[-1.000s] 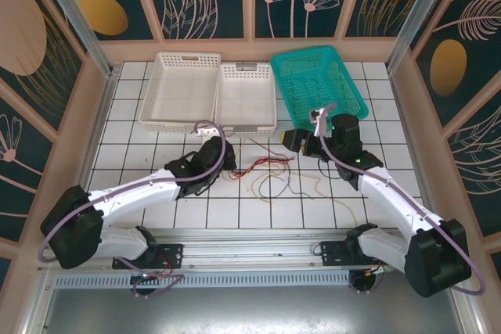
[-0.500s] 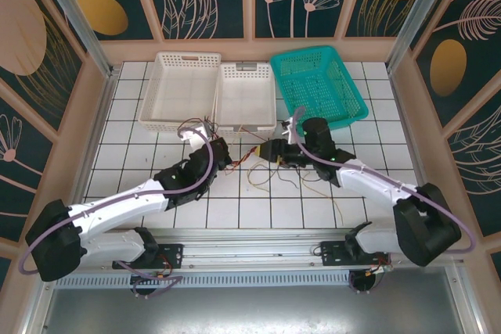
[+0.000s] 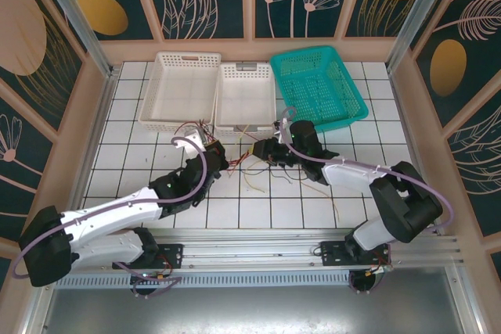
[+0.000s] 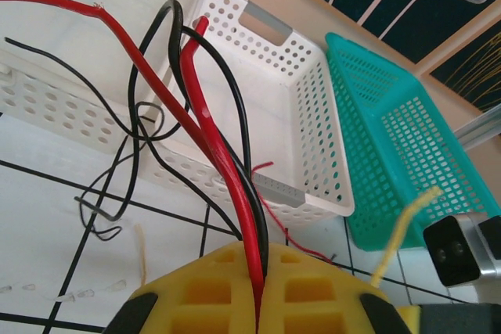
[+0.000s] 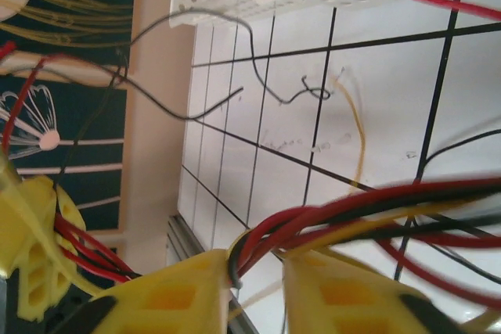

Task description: Untangle the cables

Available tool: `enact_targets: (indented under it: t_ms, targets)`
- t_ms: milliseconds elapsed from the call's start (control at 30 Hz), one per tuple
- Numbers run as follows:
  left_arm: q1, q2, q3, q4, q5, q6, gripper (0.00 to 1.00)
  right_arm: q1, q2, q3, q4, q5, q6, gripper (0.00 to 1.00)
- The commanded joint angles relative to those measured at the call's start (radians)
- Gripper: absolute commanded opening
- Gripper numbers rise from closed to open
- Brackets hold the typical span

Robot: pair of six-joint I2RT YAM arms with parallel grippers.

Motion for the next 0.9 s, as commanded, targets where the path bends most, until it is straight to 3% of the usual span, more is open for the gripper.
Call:
enact_targets:
  t_ms: [0,167,267,467,733,800,867]
  targets:
    - [-0.004,-0.049,-0.034,0.044,-0.039,-0.033,0.00,0.001,-0.019,0.008,0.026,0.092,-0.020,0.16]
    - [-0.005,-0.089,-0.065,0.036,-0.057,-0.052,0.00,0.002,-0.039,-0.003,-0.010,0.116,-0.053,0.11]
    - [-0.004,-0.098,-0.063,0.035,-0.064,-0.051,0.00,0.000,-0.051,-0.011,-0.046,0.136,-0.081,0.00]
    - [-0.004,-0.114,-0.059,0.013,-0.087,-0.041,0.00,-0.023,-0.082,-0.028,-0.127,0.177,-0.111,0.00]
    - [-0.005,-0.111,-0.067,0.022,-0.073,-0.064,0.00,-0.019,-0.127,-0.054,-0.100,0.084,-0.181,0.00]
    - [-0.004,-0.101,-0.061,0.026,-0.070,-0.057,0.00,-0.014,-0.139,-0.068,-0.041,0.029,-0.178,0.06]
    - [-0.005,-0.090,-0.052,0.029,-0.064,-0.050,0.00,0.001,-0.165,-0.076,0.021,-0.007,-0.178,0.26]
